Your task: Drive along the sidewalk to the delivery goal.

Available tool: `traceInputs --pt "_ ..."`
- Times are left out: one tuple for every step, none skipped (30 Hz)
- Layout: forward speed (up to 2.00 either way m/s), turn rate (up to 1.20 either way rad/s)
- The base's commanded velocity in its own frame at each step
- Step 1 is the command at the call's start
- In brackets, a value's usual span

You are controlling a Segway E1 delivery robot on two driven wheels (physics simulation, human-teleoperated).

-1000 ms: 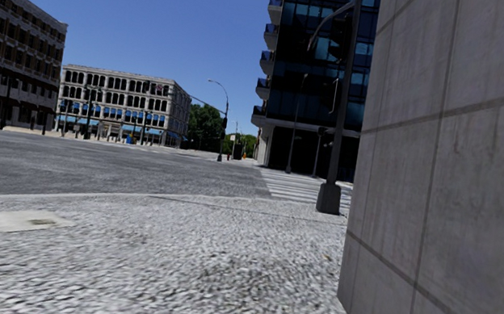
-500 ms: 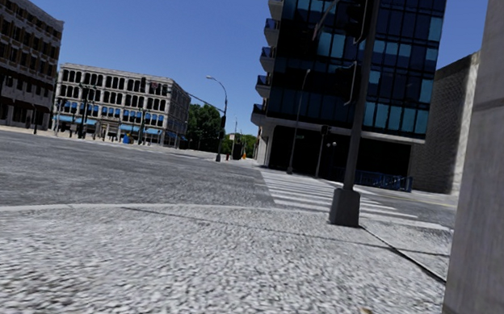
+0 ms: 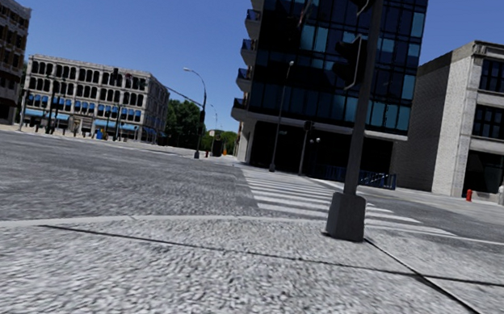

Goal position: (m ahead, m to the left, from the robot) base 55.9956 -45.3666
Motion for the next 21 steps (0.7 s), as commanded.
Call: traceInputs --pt "1.54 -0.49" --pt "1.54 -0.49" --pt "1.54 -0.49" --pt "1.54 -0.49" --pt "1.54 -0.49" --pt "1.54 -0.49" --pt "1.54 -0.49" --pt "1.54 -0.50" --pt "1.54 -0.58" --pt "1.54 -0.58" --pt "1.54 -0.60" --pt "1.54 -0.60" --pt "1.54 -0.60" --pt "1.54 -0.60" --pt "1.54 -0.60" --pt "1.54 -0.60" --pt "1.54 -0.60" --pt "1.54 -0.60" --pt "1.54 -0.60" --pt "1.54 -0.60" --pt "1.54 -0.61"
